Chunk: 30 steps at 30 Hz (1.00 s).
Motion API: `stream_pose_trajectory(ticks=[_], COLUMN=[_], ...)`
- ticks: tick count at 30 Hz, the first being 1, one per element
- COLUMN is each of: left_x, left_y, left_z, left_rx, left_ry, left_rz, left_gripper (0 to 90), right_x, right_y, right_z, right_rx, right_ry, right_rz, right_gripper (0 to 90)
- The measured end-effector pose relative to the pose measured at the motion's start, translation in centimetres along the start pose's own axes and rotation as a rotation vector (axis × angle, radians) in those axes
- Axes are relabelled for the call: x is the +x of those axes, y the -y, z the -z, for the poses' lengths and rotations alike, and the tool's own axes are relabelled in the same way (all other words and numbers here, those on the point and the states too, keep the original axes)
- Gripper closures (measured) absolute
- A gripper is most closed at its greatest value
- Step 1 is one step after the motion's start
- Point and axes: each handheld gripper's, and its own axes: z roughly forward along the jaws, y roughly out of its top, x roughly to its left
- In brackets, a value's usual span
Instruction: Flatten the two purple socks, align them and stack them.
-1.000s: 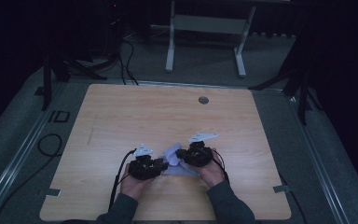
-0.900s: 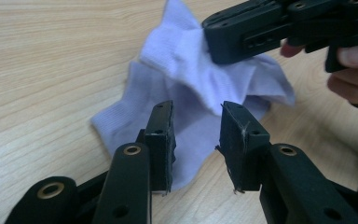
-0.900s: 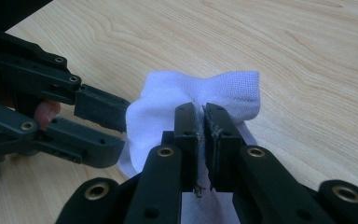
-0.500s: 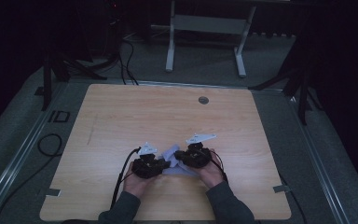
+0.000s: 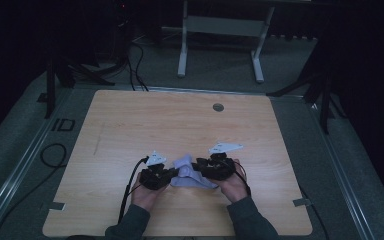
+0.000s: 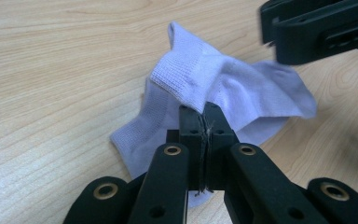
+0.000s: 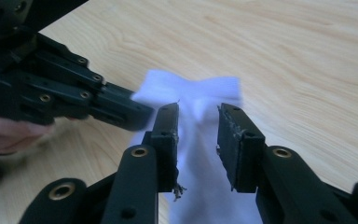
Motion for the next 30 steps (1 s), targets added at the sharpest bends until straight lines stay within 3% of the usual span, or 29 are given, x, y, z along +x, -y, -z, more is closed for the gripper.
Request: stream_pose_trajectory(ticks=[3, 6, 11, 15, 22, 30], left_x=[0.1, 0.1, 0.2, 0.3, 0.7, 1.5], left_y=[0.0, 0.0, 0.0, 0.0, 0.1, 0.3], left_z=[0.1, 0.1, 0.1, 0.0, 0.1, 0.1], left_rx=[0.001, 0.002, 0.005, 0.004, 0.006, 0.024], left_ry=[-0.002, -0.005, -0.008, -0.009, -0.021, -0.048], left_rz=[-0.002, -0.003, -0.004, 0.002, 0.013, 0.042], left_gripper=[88.3, 88.3, 88.3, 88.3, 88.3, 88.3], right_x=[-0.3, -1.0, -1.8, -2.5, -3.2, -3.4], right_y=[0.4, 1.9, 4.2, 5.5, 6.3, 6.4], right_z=[0.9, 2.4, 2.8, 2.4, 1.2, 1.2], right_rx=[0.003, 0.030, 0.090, 0.119, 0.160, 0.153], right_ry=[0.043, 0.116, 0.171, 0.182, 0.192, 0.179], right_rz=[0.008, 0.018, 0.030, -0.006, -0.019, -0.047], right_gripper=[67.3, 68.3, 71.1, 74.3, 78.2, 79.3])
